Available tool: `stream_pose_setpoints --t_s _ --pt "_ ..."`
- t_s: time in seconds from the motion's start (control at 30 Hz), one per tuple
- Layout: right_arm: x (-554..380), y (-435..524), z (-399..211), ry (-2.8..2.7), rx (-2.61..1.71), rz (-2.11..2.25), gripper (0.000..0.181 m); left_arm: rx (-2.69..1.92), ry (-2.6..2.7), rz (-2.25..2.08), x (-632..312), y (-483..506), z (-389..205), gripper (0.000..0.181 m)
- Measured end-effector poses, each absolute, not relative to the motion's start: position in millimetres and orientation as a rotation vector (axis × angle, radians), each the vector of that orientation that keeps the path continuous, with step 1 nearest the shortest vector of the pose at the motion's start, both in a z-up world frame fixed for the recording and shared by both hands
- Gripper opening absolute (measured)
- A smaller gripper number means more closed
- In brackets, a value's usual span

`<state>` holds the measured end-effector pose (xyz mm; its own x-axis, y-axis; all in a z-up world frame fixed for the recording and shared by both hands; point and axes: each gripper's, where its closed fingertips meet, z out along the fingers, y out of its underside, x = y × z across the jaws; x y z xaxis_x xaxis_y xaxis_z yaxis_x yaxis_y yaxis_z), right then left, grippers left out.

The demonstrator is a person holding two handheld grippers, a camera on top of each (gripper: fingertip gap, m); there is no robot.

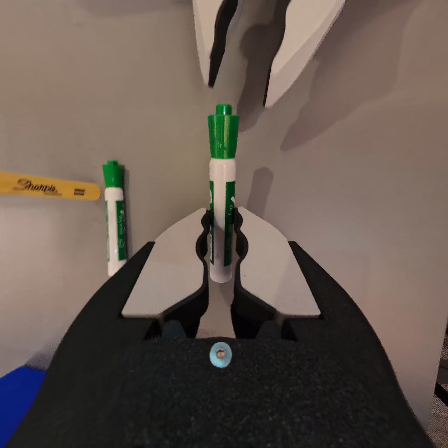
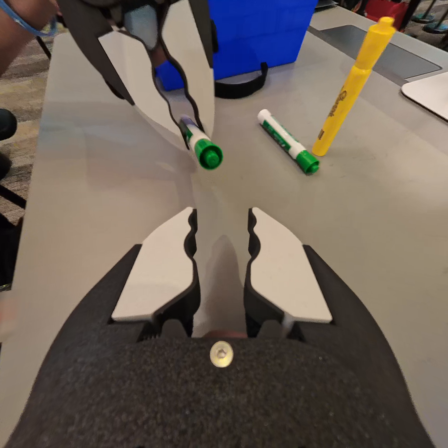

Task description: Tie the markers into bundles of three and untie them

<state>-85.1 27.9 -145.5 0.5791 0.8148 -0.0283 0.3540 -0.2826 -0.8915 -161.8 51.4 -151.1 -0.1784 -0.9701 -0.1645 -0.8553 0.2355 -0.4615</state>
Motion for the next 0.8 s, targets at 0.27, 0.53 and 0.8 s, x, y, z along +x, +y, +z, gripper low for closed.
stream_pose_setpoints --t_s 0.27,0.53,0.8 --pt "-74.1 59.4 -141.8 -0.955 -1.927 0.522 0.045 -1.795 2.027 -0.156 -209.6 75.3 -149.7 0.018" --pt "-85.1 119.2 -164.2 -1.125 -2.024 0.5 0.046 -1.839 1.998 -0.199 -225.4 72.6 -160.0 0.018" --pt "-95.9 152.1 -181.4 -1.211 -2.055 0.468 0.043 -1.855 2.024 -0.208 -223.8 74.4 -173.5 0.018"
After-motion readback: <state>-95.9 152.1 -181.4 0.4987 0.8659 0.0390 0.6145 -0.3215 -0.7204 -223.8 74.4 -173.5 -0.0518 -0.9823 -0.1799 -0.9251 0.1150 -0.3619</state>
